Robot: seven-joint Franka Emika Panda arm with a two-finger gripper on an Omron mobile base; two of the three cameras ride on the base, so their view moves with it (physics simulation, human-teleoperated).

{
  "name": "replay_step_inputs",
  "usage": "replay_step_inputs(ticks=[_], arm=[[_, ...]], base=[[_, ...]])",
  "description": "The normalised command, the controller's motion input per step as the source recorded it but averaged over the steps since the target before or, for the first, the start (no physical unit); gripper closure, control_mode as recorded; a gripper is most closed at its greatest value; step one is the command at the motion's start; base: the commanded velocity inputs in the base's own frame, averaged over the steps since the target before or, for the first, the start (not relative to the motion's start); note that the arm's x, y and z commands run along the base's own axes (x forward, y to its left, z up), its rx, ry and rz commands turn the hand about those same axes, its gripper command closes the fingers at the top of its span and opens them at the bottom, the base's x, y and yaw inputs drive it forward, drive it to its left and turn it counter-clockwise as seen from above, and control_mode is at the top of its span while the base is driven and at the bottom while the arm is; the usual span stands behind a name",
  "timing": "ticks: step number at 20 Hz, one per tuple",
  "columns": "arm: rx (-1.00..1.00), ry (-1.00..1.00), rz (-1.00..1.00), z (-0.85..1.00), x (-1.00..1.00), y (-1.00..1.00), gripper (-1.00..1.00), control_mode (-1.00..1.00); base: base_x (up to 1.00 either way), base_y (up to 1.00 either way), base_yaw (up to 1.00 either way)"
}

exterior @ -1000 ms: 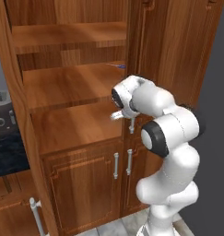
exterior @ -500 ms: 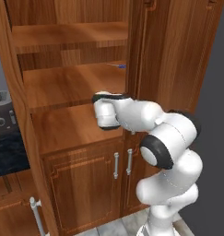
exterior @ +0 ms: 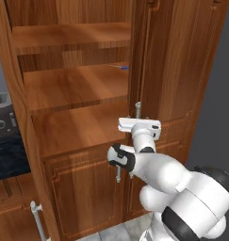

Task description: Pick the avocado and bread from the counter and place them on the plate. Then pick the jam from the cabinet and place it next to the plate. Lastly close the cabinet door.

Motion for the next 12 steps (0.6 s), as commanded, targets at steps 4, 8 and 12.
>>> replay_step_inputs(ticks=[4, 8, 12], arm=[[0.03, -0.34, 0.0, 0.28, -0.77, 0.12, -1.0, -1.0], [0.0, -0.08, 0.03, 0.45, -0.95, 0.15, -1.0, -1.0], [0.02, 0.01, 0.05, 0.46, -0.99, 0.04, -1.0, -1.0]], base=[[0.0, 0.0, 0.0], [0.0, 0.0, 0.0], [0.0, 0.0, 0.0]])
